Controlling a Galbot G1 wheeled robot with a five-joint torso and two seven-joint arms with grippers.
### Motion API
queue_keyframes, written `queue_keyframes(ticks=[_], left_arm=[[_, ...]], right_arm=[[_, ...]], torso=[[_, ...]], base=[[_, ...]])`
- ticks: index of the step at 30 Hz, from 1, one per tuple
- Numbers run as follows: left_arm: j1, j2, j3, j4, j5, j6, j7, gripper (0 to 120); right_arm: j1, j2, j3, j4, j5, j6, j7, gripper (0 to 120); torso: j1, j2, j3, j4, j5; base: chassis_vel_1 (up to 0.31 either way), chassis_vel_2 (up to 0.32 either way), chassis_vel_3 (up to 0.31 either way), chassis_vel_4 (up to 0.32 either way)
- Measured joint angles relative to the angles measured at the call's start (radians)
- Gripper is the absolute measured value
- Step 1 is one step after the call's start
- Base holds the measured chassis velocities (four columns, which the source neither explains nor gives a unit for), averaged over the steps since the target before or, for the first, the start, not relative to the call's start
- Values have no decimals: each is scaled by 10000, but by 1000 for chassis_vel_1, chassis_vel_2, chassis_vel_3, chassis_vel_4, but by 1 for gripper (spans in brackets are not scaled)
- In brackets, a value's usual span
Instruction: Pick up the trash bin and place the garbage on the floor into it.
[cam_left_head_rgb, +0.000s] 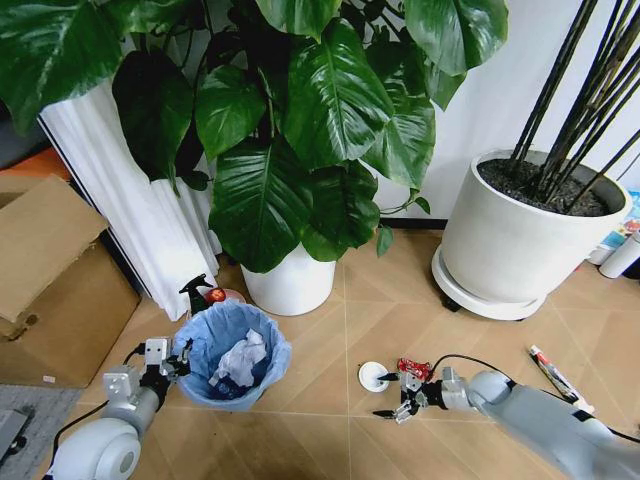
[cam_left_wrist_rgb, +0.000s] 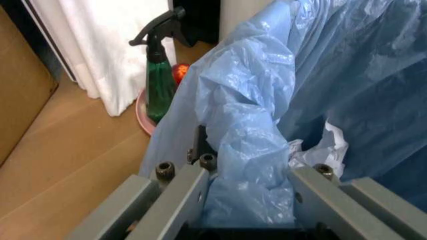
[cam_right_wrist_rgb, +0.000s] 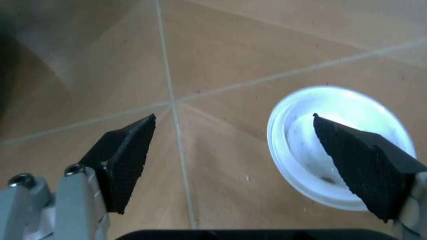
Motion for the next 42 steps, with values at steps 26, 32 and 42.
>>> queue_keyframes(ticks=[26,32,42], left_arm=[[38,235,-55,-120,-203,0,4,1],[22,231,-57,-122,-227,0,4,1],[16,393,24,-121,-368,0,29,1]], right_arm=[[512,1382,129,-1954,-168,-163,-392,24],[486,1361,221,-1979,-245,-185,-420,4],[335,1066,707,-1427,-256,-318,-498,0]], torso=[[0,0,0,-1,-3],[0,0,-1,-1,-1],[0,0,-1,0,-2]], base=[[0,0,0,0],[0,0,0,0],[0,0,0,0]])
